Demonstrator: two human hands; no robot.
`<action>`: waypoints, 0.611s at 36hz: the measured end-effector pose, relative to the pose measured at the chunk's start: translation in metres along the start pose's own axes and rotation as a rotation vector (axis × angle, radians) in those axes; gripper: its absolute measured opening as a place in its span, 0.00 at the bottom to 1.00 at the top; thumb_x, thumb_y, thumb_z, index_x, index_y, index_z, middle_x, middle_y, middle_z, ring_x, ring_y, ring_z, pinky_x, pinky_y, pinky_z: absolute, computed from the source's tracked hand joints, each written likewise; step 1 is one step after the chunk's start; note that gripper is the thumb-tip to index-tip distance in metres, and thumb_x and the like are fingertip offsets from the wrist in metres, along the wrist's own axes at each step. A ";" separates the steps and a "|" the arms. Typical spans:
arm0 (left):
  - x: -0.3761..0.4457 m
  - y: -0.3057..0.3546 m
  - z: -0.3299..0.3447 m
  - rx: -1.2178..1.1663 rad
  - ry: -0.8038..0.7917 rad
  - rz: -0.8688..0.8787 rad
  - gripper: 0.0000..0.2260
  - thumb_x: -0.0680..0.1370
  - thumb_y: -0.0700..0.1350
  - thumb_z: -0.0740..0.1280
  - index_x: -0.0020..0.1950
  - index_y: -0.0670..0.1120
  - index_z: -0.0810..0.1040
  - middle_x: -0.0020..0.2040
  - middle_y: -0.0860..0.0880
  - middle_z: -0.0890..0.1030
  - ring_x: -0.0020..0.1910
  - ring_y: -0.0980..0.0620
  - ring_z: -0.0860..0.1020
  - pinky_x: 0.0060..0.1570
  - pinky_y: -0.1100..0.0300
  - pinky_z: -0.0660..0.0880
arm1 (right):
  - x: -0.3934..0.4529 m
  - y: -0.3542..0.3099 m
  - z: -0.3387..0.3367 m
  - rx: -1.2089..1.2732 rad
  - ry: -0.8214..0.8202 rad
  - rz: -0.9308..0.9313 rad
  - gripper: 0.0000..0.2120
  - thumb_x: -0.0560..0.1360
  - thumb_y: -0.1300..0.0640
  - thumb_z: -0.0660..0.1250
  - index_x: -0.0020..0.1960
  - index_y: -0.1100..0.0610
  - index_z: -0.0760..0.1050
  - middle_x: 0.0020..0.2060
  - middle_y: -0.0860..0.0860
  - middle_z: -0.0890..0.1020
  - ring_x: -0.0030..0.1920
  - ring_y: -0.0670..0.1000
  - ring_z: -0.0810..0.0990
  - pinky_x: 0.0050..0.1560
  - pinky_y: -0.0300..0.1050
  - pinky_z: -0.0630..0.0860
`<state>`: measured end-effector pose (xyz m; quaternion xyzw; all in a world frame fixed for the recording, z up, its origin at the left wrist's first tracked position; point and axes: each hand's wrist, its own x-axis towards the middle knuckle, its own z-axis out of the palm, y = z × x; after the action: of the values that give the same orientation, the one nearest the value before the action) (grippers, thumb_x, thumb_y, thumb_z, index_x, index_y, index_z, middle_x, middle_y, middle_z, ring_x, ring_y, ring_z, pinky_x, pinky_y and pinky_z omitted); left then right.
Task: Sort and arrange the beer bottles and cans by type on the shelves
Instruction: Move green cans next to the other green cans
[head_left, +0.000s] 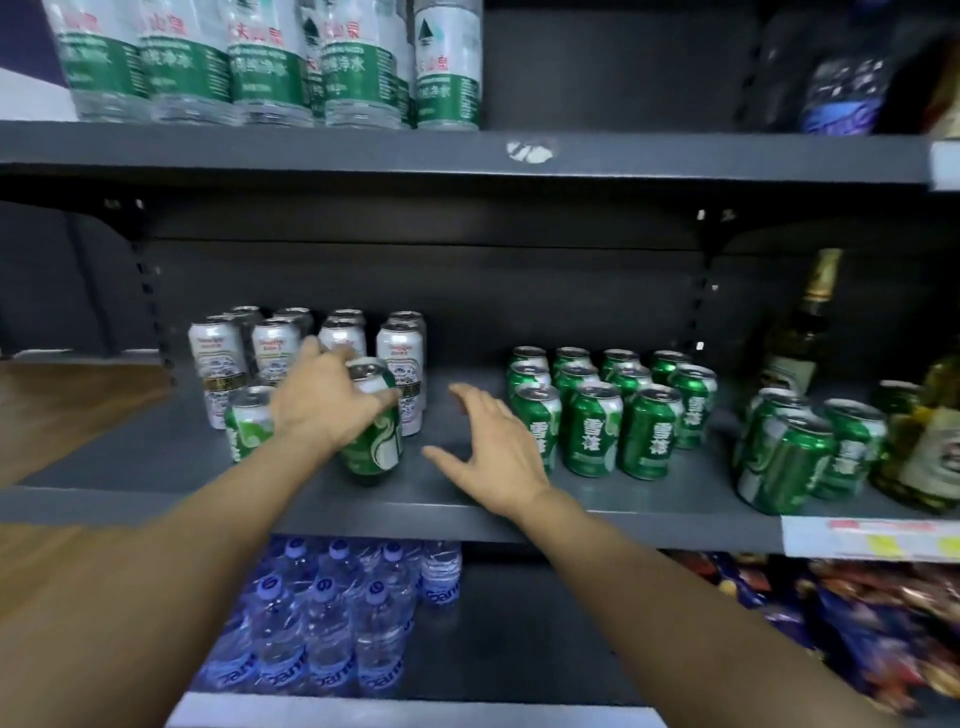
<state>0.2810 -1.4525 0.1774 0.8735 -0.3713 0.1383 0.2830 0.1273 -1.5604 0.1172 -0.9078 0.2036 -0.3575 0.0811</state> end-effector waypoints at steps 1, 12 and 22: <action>-0.001 0.013 -0.002 -0.005 0.013 0.033 0.31 0.69 0.64 0.71 0.66 0.48 0.74 0.64 0.45 0.69 0.61 0.41 0.74 0.54 0.49 0.74 | 0.000 -0.001 -0.004 0.034 0.014 0.018 0.38 0.72 0.40 0.69 0.75 0.55 0.59 0.67 0.52 0.71 0.67 0.54 0.69 0.65 0.49 0.67; -0.031 0.166 0.036 -0.469 -0.126 0.243 0.22 0.66 0.60 0.75 0.52 0.50 0.76 0.50 0.50 0.70 0.51 0.48 0.75 0.49 0.57 0.71 | -0.024 0.055 -0.079 -0.109 0.259 0.281 0.41 0.70 0.47 0.71 0.76 0.54 0.55 0.67 0.52 0.71 0.65 0.55 0.68 0.62 0.50 0.67; -0.048 0.267 0.086 -0.711 -0.364 0.364 0.22 0.64 0.48 0.79 0.55 0.51 0.76 0.50 0.52 0.81 0.51 0.50 0.78 0.52 0.55 0.76 | -0.067 0.159 -0.175 -0.132 0.096 0.326 0.36 0.74 0.38 0.64 0.76 0.51 0.58 0.67 0.51 0.73 0.66 0.54 0.70 0.54 0.48 0.68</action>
<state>0.0571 -1.6268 0.1915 0.6522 -0.5873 -0.1067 0.4672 -0.0856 -1.6757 0.1575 -0.8480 0.3747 -0.3686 0.0686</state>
